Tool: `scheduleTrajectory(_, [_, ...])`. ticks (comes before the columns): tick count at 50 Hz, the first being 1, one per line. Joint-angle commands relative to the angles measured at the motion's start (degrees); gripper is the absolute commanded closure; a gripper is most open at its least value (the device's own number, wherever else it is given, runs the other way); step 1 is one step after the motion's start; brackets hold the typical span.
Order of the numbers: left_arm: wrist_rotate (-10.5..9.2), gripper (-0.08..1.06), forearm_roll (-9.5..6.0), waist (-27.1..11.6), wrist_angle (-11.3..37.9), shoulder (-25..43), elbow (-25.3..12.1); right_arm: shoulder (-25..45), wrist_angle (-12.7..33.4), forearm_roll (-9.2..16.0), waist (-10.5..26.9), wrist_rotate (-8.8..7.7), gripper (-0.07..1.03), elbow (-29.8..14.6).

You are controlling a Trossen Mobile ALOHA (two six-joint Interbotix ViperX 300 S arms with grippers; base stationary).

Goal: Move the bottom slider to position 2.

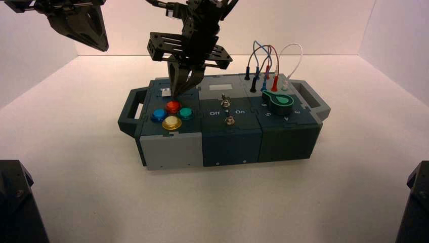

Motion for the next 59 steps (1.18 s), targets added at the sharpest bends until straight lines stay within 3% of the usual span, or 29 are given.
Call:
scheduleTrajectory(1, [0.09,1.01,0.18,-0.3,-0.3,-0.5,-0.6,-1.3,-0.2,0.4,0.4,0.18,0.99,-1.1])
scheduleTrajectory(27, [0.09,1.01,0.18,-0.3,-0.2,-0.8,-0.5,-6.8,-1.0,-1.6,-2.5,-0.09,0.99,4.1])
scheduleTrajectory(42, [0.18,1.01,0.53,-0.3,-0.7,-0.9,-0.5,-14.9,0.4,-6.9,-2.5,-0.53,0.99,4.9])
scheduleTrajectory(49, [0.26,1.01,0.70,-0.3,-1.1,-1.1,-0.4,-19.9,1.8,-11.5,-2.4,-0.70,0.99,5.7])
scheduleTrajectory(59, [0.18,1.01,0.62,-0.3,-1.5,-1.1,-0.1,-23.3,2.1,-13.1,-2.4,-0.70,0.99,7.4])
